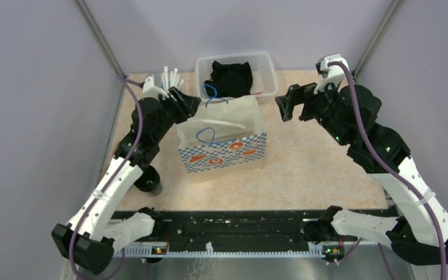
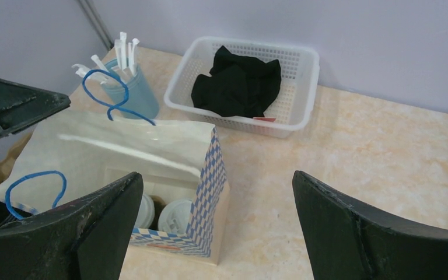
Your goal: Pack the takeout coffee
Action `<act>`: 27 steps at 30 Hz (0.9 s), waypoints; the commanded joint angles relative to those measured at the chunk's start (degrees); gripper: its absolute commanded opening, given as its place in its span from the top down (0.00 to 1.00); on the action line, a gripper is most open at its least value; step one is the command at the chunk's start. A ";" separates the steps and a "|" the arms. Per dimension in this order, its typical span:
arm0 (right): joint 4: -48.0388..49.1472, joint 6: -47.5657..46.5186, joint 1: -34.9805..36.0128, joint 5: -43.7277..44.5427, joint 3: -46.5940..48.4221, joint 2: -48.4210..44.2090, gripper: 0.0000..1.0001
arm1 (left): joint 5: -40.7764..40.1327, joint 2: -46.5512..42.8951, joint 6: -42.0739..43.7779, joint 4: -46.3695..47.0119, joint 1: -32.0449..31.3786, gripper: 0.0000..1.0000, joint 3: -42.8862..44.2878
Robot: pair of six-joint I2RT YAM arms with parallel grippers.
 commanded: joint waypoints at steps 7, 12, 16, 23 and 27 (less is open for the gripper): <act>1.96 -1.03 -0.47 0.38 -1.35 -2.02 0.01 | -8.45 2.00 13.43 -23.72 0.98 0.03 20.30; 1.88 -2.00 -0.42 -1.07 -2.16 -1.63 0.01 | -2.89 10.55 15.62 -31.94 11.63 0.01 30.14; 0.63 -3.46 -0.47 -2.46 -1.77 -0.83 0.01 | 5.63 20.56 16.92 -33.90 22.20 0.02 37.56; -0.55 -6.73 -0.43 -3.18 -1.05 -0.12 0.01 | 5.43 38.69 26.20 -35.20 26.13 0.22 53.92; -0.74 -7.48 -0.46 -2.68 -1.52 -0.29 0.01 | 5.55 49.28 32.08 -39.84 26.70 0.39 64.81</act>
